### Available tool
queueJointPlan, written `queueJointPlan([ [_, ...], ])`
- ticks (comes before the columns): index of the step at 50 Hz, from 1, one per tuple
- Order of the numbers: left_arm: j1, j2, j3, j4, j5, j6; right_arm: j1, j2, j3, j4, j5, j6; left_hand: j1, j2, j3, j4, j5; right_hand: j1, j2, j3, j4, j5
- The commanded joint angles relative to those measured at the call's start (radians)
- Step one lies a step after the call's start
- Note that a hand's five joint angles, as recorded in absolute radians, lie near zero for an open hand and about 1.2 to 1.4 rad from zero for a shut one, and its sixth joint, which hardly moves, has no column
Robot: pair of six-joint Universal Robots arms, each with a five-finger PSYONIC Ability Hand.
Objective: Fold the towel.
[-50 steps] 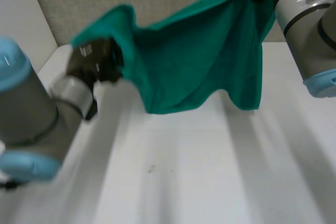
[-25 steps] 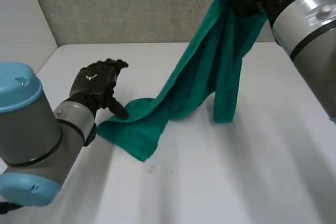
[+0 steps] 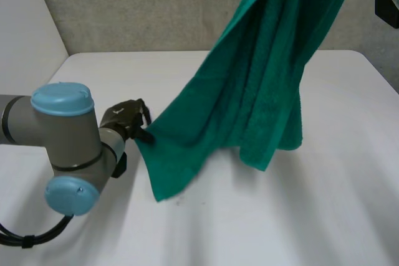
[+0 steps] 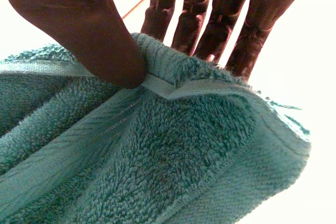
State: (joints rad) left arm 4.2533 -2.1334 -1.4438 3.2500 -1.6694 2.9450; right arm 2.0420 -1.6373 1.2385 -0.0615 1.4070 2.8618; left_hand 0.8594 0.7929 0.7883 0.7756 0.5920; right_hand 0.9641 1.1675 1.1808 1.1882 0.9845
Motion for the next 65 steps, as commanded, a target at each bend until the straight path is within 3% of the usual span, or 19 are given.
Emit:
queueJointPlan([
  [1, 0.112, -0.027, 0.037, -0.012, 0.007, 0.016, -0.083, 0.014, 0.033, 0.149, -0.016, -0.016, 0.537, 0.603, 0.608, 0.621, 0.63, 0.432, 0.229, 0.215, 0.208, 0.237],
  [8, 0.2, 0.16, -0.055, -0.061, 0.036, 0.115, -0.253, 0.232, 0.061, 0.339, -0.075, -0.139, 0.537, 0.603, 0.608, 0.621, 0.63, 0.432, 0.229, 0.215, 0.208, 0.237],
  [14, 0.283, 0.271, -0.13, -0.082, 0.158, 0.287, -0.258, 0.301, 0.099, 0.437, -0.066, -0.332, 0.537, 0.603, 0.608, 0.621, 0.63, 0.432, 0.229, 0.215, 0.208, 0.237],
  [18, 0.307, 0.302, -0.168, -0.134, 0.195, 0.393, -0.263, 0.347, 0.133, 0.476, -0.066, -0.401, 0.537, 0.603, 0.608, 0.621, 0.63, 0.432, 0.229, 0.215, 0.208, 0.237],
  [23, 0.306, 0.268, -0.197, -0.208, 0.2, 0.489, -0.255, 0.404, 0.16, 0.508, -0.069, -0.432, 0.537, 0.603, 0.608, 0.621, 0.63, 0.432, 0.229, 0.215, 0.208, 0.237],
  [27, 0.292, 0.152, -0.175, -0.222, 0.185, 0.545, -0.255, 0.453, 0.144, 0.511, -0.059, -0.45, 0.537, 0.603, 0.608, 0.621, 0.63, 0.432, 0.229, 0.215, 0.208, 0.237],
  [32, 0.269, 0.038, -0.02, -0.214, 0.181, 0.56, -0.253, 0.53, 0.023, 0.5, -0.019, -0.461, 0.537, 0.603, 0.608, 0.621, 0.63, 0.432, 0.229, 0.215, 0.208, 0.237],
  [36, 0.212, -0.025, 0.212, -0.208, 0.172, 0.54, -0.217, 0.596, -0.166, 0.454, 0.03, -0.45, 0.537, 0.603, 0.608, 0.621, 0.63, 0.432, 0.229, 0.215, 0.208, 0.237],
  [40, 0.177, -0.02, 0.451, -0.147, 0.136, 0.505, -0.184, 0.622, -0.455, 0.277, 0.116, -0.418, 0.537, 0.603, 0.608, 0.621, 0.63, 0.432, 0.229, 0.215, 0.208, 0.237],
  [42, 0.163, 0.009, 0.554, -0.046, 0.113, 0.493, -0.183, 0.622, -0.502, 0.235, 0.13, -0.406, 0.537, 0.603, 0.608, 0.621, 0.63, 0.432, 0.229, 0.215, 0.208, 0.237],
  [46, 0.154, 0.128, 0.591, 0.186, 0.073, 0.487, -0.178, 0.61, -0.651, -0.094, 0.168, -0.343, 0.537, 0.603, 0.608, 0.621, 0.63, 0.432, 0.229, 0.215, 0.208, 0.237],
  [48, 0.148, 0.183, 0.567, 0.284, 0.056, 0.487, -0.178, 0.579, -0.628, -0.237, 0.176, -0.331, 0.537, 0.603, 0.608, 0.621, 0.63, 0.432, 0.229, 0.215, 0.208, 0.237],
  [50, 0.145, 0.213, 0.533, 0.297, 0.048, 0.487, -0.174, 0.545, -0.587, -0.287, 0.175, -0.332, 0.537, 0.603, 0.608, 0.621, 0.63, 0.432, 0.229, 0.215, 0.208, 0.237],
  [65, 0.214, 0.345, 0.014, 0.301, 0.06, 0.441, -0.177, 0.329, 0.048, -0.299, 0.075, -0.308, 0.537, 0.603, 0.608, 0.621, 0.63, 0.432, 0.229, 0.215, 0.208, 0.237],
])
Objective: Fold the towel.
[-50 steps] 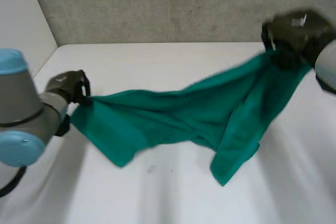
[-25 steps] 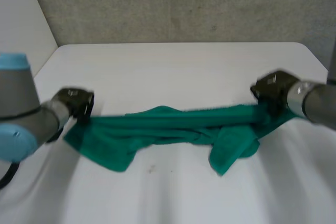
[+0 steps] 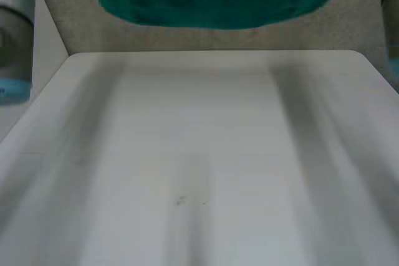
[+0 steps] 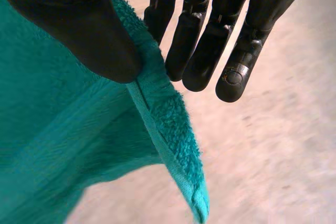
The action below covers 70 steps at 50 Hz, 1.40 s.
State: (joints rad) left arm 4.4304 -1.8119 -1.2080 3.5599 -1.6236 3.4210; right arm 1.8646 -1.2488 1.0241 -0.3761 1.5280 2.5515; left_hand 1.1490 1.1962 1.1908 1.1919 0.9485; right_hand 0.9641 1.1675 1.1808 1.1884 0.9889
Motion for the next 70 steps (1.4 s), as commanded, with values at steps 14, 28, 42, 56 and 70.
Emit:
queueJointPlan([
  [14, 0.038, -0.233, -0.444, -0.004, 0.016, -0.04, 0.004, 0.188, 0.432, 0.123, -0.049, -0.007, 0.247, 0.2, 0.205, 0.204, 0.273, 0.432, 0.229, 0.215, 0.208, 0.233],
  [28, 0.063, 0.034, -0.611, -0.372, 0.025, 0.185, -0.015, -0.023, 0.522, 0.761, -0.08, -0.21, 0.247, 0.2, 0.205, 0.204, 0.273, 0.432, 0.229, 0.215, 0.208, 0.233],
  [42, 0.07, 0.231, -0.668, -0.664, 0.114, 0.458, -0.114, -0.201, 0.666, 0.863, -0.095, -0.51, 0.247, 0.2, 0.205, 0.204, 0.273, 0.432, 0.229, 0.215, 0.208, 0.233],
  [56, 0.041, -0.112, -0.475, -0.42, 0.082, 0.452, -0.099, 0.081, 0.513, 0.611, -0.098, -0.37, 0.247, 0.2, 0.205, 0.204, 0.273, 0.432, 0.229, 0.215, 0.208, 0.233],
  [70, -0.075, -0.316, 0.194, -0.213, -0.036, 0.442, -0.015, 0.235, -0.201, 0.343, 0.05, -0.182, 0.247, 0.2, 0.205, 0.204, 0.273, 0.432, 0.229, 0.215, 0.208, 0.233],
])
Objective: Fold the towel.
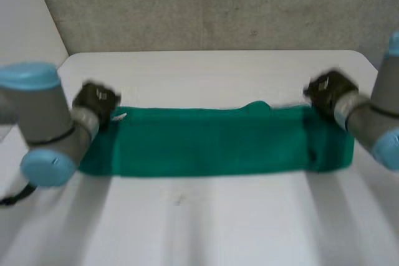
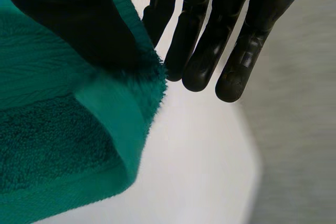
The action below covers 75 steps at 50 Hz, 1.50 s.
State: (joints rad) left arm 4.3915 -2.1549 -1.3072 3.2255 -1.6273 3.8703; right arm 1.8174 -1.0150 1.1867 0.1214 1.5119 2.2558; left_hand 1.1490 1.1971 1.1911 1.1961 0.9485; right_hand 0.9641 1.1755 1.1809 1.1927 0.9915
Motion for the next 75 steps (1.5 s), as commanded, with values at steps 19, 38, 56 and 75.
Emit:
queueJointPlan([
  [19, 0.011, 0.234, 0.128, 0.424, -0.043, -0.213, 0.037, -0.243, -0.093, -0.387, 0.021, 0.311, 0.247, 0.199, 0.205, 0.2, 0.273, 0.432, 0.221, 0.215, 0.204, 0.23],
  [38, 0.014, 0.026, -0.248, 0.37, -0.039, -0.235, 0.034, 0.108, 0.093, -0.08, -0.021, 0.235, 0.247, 0.199, 0.205, 0.2, 0.273, 0.432, 0.221, 0.215, 0.204, 0.23],
  [56, 0.051, 0.495, -0.61, -0.243, -0.029, 0.078, -0.084, -0.346, 0.496, 0.304, -0.035, -0.245, 0.247, 0.199, 0.205, 0.2, 0.273, 0.432, 0.221, 0.215, 0.204, 0.23],
  [75, -0.03, 0.001, -0.111, 0.138, -0.012, 0.083, -0.052, -0.019, 0.188, 0.011, -0.032, -0.03, 0.247, 0.199, 0.205, 0.2, 0.273, 0.432, 0.221, 0.215, 0.204, 0.23],
])
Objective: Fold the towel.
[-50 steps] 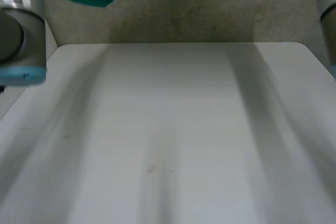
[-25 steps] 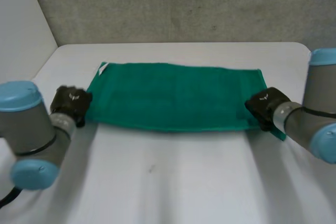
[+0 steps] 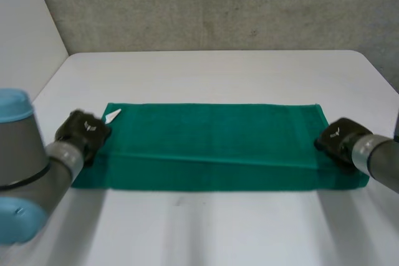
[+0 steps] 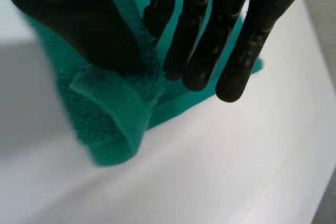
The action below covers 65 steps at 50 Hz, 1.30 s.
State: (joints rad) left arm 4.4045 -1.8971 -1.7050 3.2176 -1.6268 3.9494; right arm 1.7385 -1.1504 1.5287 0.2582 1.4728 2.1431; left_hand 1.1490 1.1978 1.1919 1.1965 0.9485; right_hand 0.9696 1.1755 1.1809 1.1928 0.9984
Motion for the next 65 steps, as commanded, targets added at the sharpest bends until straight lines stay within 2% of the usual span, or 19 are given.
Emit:
queueJointPlan([
  [1, -0.049, -0.31, 0.348, 0.165, -0.021, 0.007, 0.035, 0.15, -0.194, -0.149, 0.012, 0.092, 0.247, 0.198, 0.204, 0.2, 0.273, 0.427, 0.221, 0.215, 0.203, 0.223],
  [9, -0.054, -0.546, 0.623, 0.209, -0.027, 0.024, 0.042, 0.332, -0.415, -0.201, 0.023, 0.126, 0.247, 0.198, 0.204, 0.2, 0.273, 0.427, 0.221, 0.215, 0.203, 0.223],
  [14, -0.054, -0.629, 0.725, 0.255, -0.022, 0.053, 0.055, 0.445, -0.536, -0.218, 0.029, 0.126, 0.247, 0.198, 0.204, 0.2, 0.273, 0.427, 0.221, 0.215, 0.203, 0.223],
  [17, -0.054, -0.669, 0.769, 0.298, -0.018, 0.054, 0.073, 0.5, -0.6, -0.241, 0.061, 0.126, 0.247, 0.198, 0.204, 0.2, 0.273, 0.427, 0.221, 0.215, 0.203, 0.223],
  [23, -0.053, -0.735, 0.844, 0.311, -0.013, 0.054, 0.076, 0.529, -0.639, -0.319, 0.089, 0.127, 0.247, 0.198, 0.204, 0.2, 0.273, 0.427, 0.221, 0.215, 0.203, 0.223],
  [26, -0.054, -0.743, 0.832, 0.321, 0.025, 0.048, 0.076, 0.535, -0.641, -0.353, 0.089, 0.123, 0.247, 0.198, 0.204, 0.2, 0.273, 0.427, 0.221, 0.215, 0.203, 0.223],
  [27, -0.054, -0.741, 0.825, 0.327, 0.042, 0.047, 0.078, 0.537, -0.641, -0.356, 0.092, 0.124, 0.247, 0.198, 0.204, 0.2, 0.273, 0.242, 0.036, 0.03, 0.018, 0.038],
  [28, -0.054, -0.74, 0.814, 0.334, 0.059, 0.045, 0.079, 0.54, -0.642, -0.358, 0.098, 0.126, 0.247, 0.198, 0.204, 0.2, 0.273, -0.49, -0.696, -0.701, -0.713, -0.693],
  [29, -0.059, -0.737, 0.782, 0.352, 0.092, 0.045, 0.078, 0.54, -0.642, -0.358, 0.101, 0.124, -0.307, -0.356, -0.35, -0.355, -0.282, -0.788, -0.994, -0.999, -1.011, -0.991],
  [30, -0.062, -0.734, 0.765, 0.364, 0.108, 0.048, 0.079, 0.54, -0.642, -0.358, 0.104, 0.124, -0.569, -0.618, -0.612, -0.616, -0.543, -0.795, -1.001, -1.006, -1.018, -0.998],
  [33, -0.076, -0.705, 0.71, 0.436, 0.131, 0.054, 0.081, 0.538, -0.644, -0.358, 0.118, 0.133, -0.923, -0.971, -0.965, -0.97, -0.897, -0.795, -1.001, -1.006, -1.018, -0.998],
  [35, -0.079, -0.688, 0.687, 0.476, 0.128, 0.054, 0.081, 0.537, -0.644, -0.356, 0.124, 0.145, -0.974, -1.022, -1.016, -1.021, -0.948, -0.795, -1.001, -1.006, -1.018, -0.998],
  [39, -0.082, -0.636, 0.642, 0.528, 0.122, 0.051, 0.088, 0.499, -0.644, -0.353, 0.126, 0.21, -0.971, -1.02, -1.014, -1.018, -0.945, -0.795, -1.001, -1.006, -1.018, -0.998],
  [43, -0.083, -0.57, 0.598, 0.533, 0.111, 0.05, 0.079, 0.391, -0.624, -0.352, 0.121, 0.305, -0.968, -1.017, -1.011, -1.015, -0.942, -0.795, -1.001, -1.006, -1.018, -0.998],
  [51, -0.08, -0.395, 0.443, 0.525, 0.024, 0.034, 0.076, 0.173, -0.49, -0.326, 0.092, 0.394, -0.968, -1.017, -1.011, -1.015, -0.942, -0.795, -1.001, -1.006, -1.018, -0.998],
  [56, -0.08, -0.275, 0.302, 0.522, 0.011, -0.031, 0.075, 0.069, -0.351, -0.252, 0.029, 0.397, -0.968, -1.017, -1.011, -1.015, -0.942, -0.795, -1.001, -1.006, -1.018, -0.998],
  [65, -0.069, -0.116, 0.07, 0.502, 0.013, -0.228, 0.007, 0.026, -0.13, -0.151, 0.004, 0.458, -0.965, -1.014, -1.008, -1.012, -0.939, -0.795, -1.001, -1.006, -1.018, -0.998],
])
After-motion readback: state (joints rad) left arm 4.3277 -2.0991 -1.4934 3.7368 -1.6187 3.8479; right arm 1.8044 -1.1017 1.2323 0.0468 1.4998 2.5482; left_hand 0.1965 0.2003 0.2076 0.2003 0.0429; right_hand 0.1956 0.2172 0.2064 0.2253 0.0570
